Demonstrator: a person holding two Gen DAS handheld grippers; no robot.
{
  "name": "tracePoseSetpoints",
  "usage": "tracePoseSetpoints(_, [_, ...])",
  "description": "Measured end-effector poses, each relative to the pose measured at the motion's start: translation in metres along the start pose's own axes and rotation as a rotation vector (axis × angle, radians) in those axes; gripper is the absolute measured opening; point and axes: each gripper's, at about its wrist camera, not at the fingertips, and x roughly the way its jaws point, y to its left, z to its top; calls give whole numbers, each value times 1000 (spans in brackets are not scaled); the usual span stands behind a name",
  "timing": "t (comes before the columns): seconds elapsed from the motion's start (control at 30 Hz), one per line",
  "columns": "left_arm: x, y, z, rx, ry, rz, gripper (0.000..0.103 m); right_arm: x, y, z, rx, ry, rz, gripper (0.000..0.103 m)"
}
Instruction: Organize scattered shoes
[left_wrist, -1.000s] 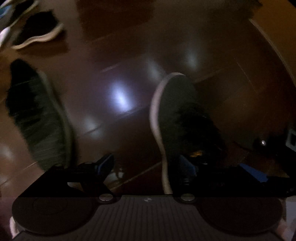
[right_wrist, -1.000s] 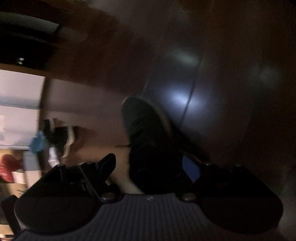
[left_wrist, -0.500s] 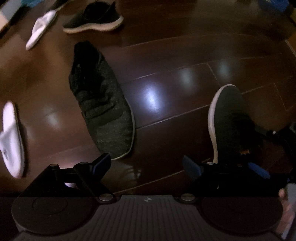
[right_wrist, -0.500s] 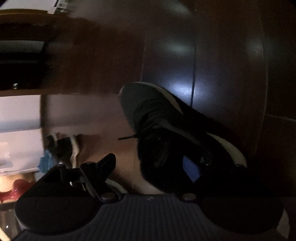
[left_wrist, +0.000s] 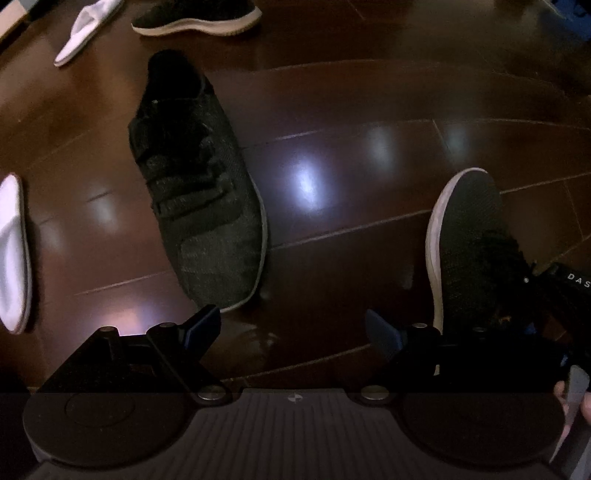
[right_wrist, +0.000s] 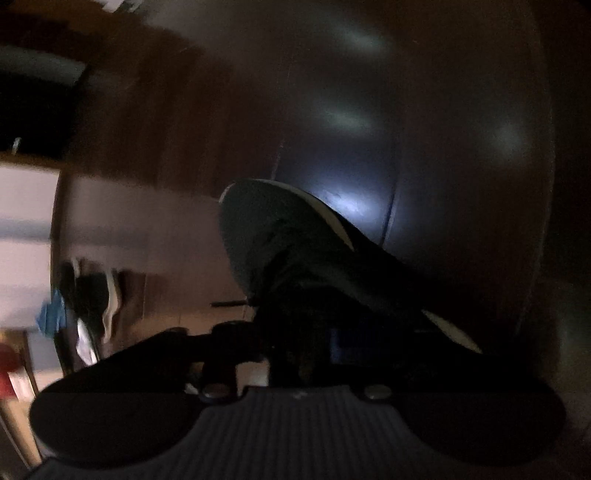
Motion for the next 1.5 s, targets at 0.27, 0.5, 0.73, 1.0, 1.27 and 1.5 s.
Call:
tracePoseSetpoints(0.27, [-6, -1, 0, -13, -6, -23, 89, -14, 26, 2, -448, 46, -97, 25])
tracePoseSetpoints(0.5, [-11, -2, 2, -14, -12, -28, 89, -17, 43, -3, -982, 206, -176, 25])
tracePoseSetpoints(0.73, [-10, -6, 2, -11, -3, -51, 89, -11, 51, -24, -1517, 415, -307, 25])
tracePoseSetpoints(1.0, [-12, -11, 4, -8, -7, -63, 89, 4, 49, -62, -1987, 553, -427, 25])
tracePoseSetpoints(1.27, [-11, -12, 5, -20, -2, -72, 89, 23, 36, -105, -2417, 610, -521, 25])
tracePoseSetpoints(1.5, [-9, -12, 3, -20, 4, -79, 89, 24, 16, -112, -2469, 547, -545, 34])
